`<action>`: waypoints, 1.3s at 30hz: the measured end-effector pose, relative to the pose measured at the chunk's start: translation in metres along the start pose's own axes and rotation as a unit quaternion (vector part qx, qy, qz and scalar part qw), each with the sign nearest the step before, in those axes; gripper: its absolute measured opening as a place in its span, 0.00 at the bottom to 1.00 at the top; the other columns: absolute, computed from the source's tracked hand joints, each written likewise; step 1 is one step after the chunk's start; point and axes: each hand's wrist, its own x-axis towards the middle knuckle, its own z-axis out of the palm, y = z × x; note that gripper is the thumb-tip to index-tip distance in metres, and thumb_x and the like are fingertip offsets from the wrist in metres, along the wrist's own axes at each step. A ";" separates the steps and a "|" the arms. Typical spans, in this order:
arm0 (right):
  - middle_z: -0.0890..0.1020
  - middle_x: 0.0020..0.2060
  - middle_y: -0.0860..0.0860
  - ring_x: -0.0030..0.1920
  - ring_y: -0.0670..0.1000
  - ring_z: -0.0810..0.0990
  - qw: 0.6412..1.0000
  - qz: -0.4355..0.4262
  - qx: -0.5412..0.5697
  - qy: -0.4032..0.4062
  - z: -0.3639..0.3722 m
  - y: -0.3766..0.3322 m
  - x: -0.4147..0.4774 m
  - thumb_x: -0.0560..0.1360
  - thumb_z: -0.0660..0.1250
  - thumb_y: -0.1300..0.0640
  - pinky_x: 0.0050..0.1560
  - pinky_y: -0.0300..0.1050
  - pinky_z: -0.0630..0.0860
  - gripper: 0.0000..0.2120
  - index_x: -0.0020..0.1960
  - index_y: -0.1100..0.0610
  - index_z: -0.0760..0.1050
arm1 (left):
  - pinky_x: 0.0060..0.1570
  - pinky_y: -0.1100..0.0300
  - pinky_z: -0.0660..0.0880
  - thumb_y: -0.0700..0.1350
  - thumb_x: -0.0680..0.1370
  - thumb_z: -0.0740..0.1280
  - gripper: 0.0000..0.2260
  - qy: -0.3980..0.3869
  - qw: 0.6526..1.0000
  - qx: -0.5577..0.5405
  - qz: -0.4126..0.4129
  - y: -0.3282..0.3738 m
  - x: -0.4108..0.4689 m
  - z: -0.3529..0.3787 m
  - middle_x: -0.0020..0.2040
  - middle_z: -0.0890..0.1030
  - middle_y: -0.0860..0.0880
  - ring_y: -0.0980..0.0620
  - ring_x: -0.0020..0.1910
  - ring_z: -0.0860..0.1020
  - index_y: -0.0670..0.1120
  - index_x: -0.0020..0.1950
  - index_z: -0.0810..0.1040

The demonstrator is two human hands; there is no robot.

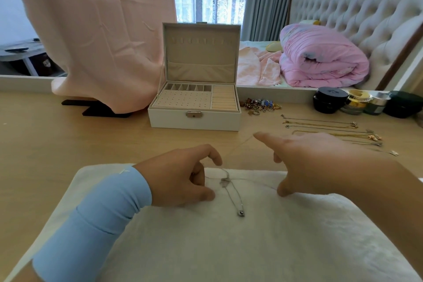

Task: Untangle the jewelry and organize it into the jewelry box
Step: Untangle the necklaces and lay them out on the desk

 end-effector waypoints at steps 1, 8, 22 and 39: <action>0.76 0.65 0.45 0.59 0.51 0.78 1.000 0.007 0.003 -0.002 0.002 0.002 -0.001 0.70 0.77 0.42 0.57 0.49 0.80 0.56 0.80 0.39 0.38 | 0.39 0.62 0.76 0.51 0.74 0.72 0.21 0.006 1.000 0.008 -0.005 0.000 0.001 0.002 0.36 0.80 0.56 0.59 0.32 0.76 0.64 0.61 0.66; 0.75 0.66 0.42 0.60 0.49 0.77 0.998 0.027 0.029 -0.048 0.011 0.014 -0.011 0.68 0.78 0.42 0.61 0.48 0.78 0.47 0.79 0.39 0.55 | 0.41 0.63 0.73 0.57 0.78 0.64 0.12 0.058 0.988 0.141 -0.033 0.009 0.008 0.010 0.38 0.75 0.59 0.60 0.38 0.74 0.65 0.61 0.75; 0.79 0.49 0.37 0.47 0.38 0.74 0.958 -0.140 0.231 0.093 0.031 -0.007 0.040 0.74 0.74 0.44 0.55 0.44 0.75 0.06 0.50 0.40 0.84 | 0.36 0.67 0.65 0.54 0.78 0.65 0.03 0.220 0.954 0.201 0.032 -0.002 0.025 0.022 0.45 0.74 0.61 0.61 0.40 0.70 0.59 0.47 0.79; 0.71 0.27 0.47 0.26 0.46 0.65 0.757 -0.152 0.632 0.068 0.044 0.015 0.060 0.82 0.64 0.61 0.27 0.38 0.64 0.05 0.49 0.59 0.77 | 0.30 0.54 0.79 0.39 0.83 0.55 0.07 0.171 0.851 -0.496 0.041 0.013 0.036 0.022 0.31 0.66 0.47 0.53 0.25 0.63 0.42 0.46 0.67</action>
